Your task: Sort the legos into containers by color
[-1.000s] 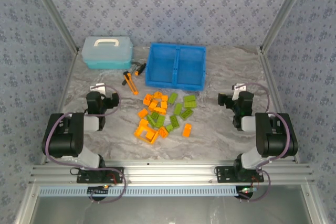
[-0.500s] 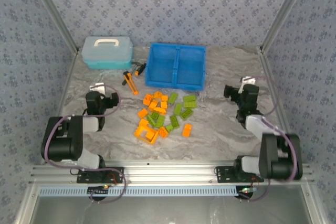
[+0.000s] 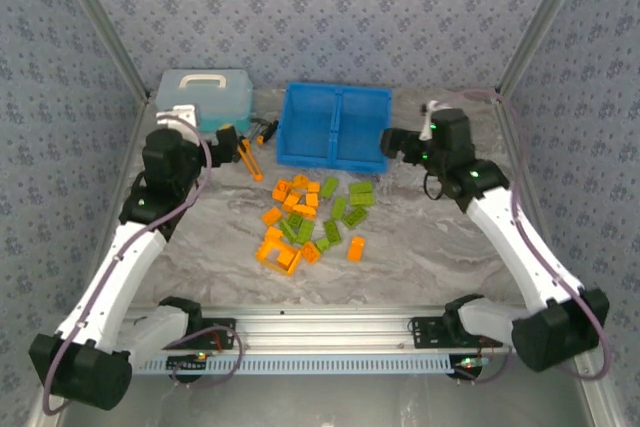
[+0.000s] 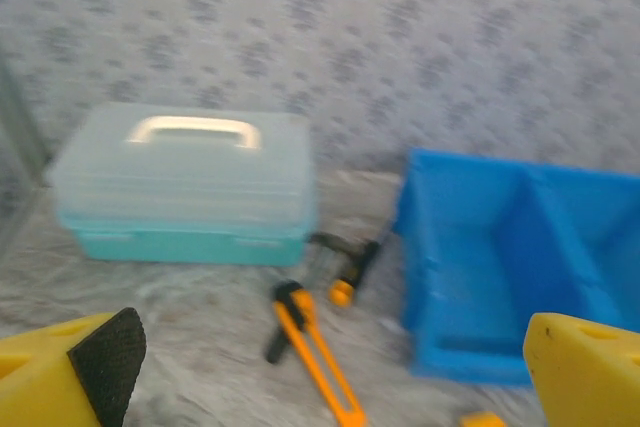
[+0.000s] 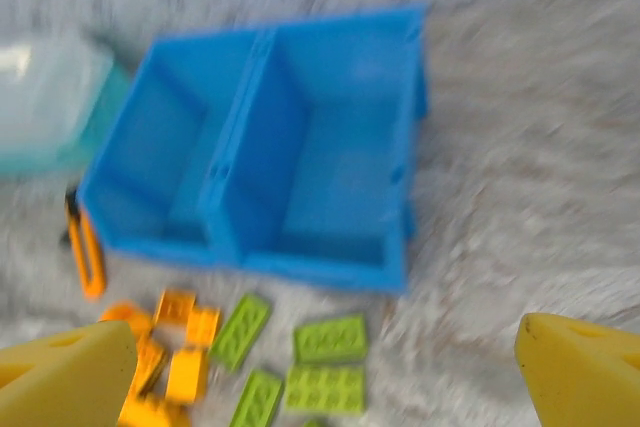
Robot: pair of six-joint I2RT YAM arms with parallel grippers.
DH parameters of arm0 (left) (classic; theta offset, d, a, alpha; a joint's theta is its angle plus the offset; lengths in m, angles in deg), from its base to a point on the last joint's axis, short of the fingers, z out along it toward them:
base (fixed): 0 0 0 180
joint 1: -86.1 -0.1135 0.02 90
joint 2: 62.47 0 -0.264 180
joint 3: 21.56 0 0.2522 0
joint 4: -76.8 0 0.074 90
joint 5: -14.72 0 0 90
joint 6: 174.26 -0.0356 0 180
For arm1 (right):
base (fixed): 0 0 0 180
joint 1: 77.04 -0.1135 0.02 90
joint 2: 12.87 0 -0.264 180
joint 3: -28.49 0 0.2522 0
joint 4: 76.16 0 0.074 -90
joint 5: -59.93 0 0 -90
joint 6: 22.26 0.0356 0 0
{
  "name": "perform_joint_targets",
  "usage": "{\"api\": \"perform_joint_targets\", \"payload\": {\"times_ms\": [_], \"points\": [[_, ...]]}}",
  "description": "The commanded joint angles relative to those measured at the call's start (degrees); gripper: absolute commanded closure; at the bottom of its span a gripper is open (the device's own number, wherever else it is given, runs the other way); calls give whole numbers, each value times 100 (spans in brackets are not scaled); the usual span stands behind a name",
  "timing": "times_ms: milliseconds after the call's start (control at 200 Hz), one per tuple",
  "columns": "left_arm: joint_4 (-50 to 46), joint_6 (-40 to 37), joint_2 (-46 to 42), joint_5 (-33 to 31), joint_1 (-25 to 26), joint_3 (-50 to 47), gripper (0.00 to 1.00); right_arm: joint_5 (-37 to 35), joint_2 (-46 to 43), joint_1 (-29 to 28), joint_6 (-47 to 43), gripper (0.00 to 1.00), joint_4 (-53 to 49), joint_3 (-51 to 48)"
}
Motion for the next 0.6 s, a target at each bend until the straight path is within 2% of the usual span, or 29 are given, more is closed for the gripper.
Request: {"api": "perform_joint_targets", "payload": {"times_ms": [0,70,130,265,360,420,515,595], "points": [[-2424,-612,274,1095,341,944,1,74,614,-542,-169,0,-1529,394],[-3108,-1165,406,1779,519,1240,1,33,1026,-827,-147,0,-1680,443],[-3276,-1588,390,2225,626,1151,1,-21,1306,-1022,-41,0,-1706,398],[-2875,-1948,183,2329,696,498,1,172,1600,-1343,806,0,-1428,-239],[-2505,-2193,33,2523,704,88,1,-103,1545,-1832,1601,0,-1267,-725],[-2245,-2393,-40,2816,704,-154,1,-230,1560,-2103,2069,0,-1316,-912],[-2136,-2768,-24,3472,704,-274,1,-18,1560,-2389,2591,1,-1031,-1278],[-2142,-2802,24,3656,713,-261,1,-213,1619,-2684,2926,3,-1052,-1387]]}}
